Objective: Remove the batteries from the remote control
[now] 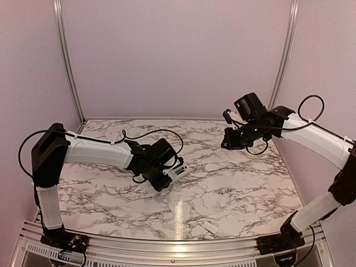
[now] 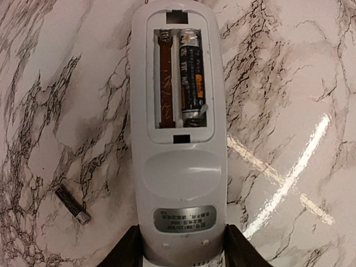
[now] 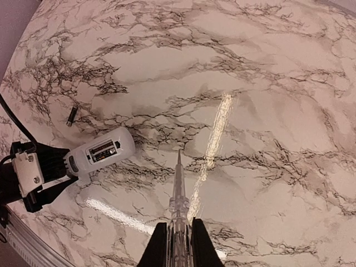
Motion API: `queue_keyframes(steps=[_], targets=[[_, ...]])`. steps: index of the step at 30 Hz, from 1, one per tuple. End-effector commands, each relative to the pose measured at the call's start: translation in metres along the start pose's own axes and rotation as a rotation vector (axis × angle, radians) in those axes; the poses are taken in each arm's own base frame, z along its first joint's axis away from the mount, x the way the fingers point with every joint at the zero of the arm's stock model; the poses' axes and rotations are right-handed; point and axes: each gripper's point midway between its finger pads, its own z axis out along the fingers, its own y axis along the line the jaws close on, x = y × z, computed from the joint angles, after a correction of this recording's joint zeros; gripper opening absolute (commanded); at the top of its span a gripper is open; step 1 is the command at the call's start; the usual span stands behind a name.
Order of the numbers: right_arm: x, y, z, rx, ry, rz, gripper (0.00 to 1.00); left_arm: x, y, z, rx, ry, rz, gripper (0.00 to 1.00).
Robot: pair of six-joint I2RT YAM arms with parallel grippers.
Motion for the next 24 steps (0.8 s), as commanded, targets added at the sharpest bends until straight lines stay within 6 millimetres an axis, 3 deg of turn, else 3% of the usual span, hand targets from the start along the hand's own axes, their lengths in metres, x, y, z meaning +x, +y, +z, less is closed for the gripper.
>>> queue_keyframes(steps=[1,8,17,24], targets=[[-0.016,0.005,-0.008,-0.011,-0.031,-0.063,0.00,-0.008,0.013,-0.031,-0.066,-0.072,0.085,0.28],[-0.020,0.020,-0.010,-0.080,-0.030,-0.131,0.00,-0.001,0.021,-0.043,-0.112,-0.099,0.164,0.25],[-0.018,0.033,-0.012,-0.160,-0.023,-0.134,0.00,-0.012,0.017,-0.062,-0.100,-0.212,0.230,0.23],[-0.017,0.044,-0.022,-0.224,-0.035,-0.169,0.00,-0.013,0.018,-0.073,-0.115,-0.277,0.282,0.14]])
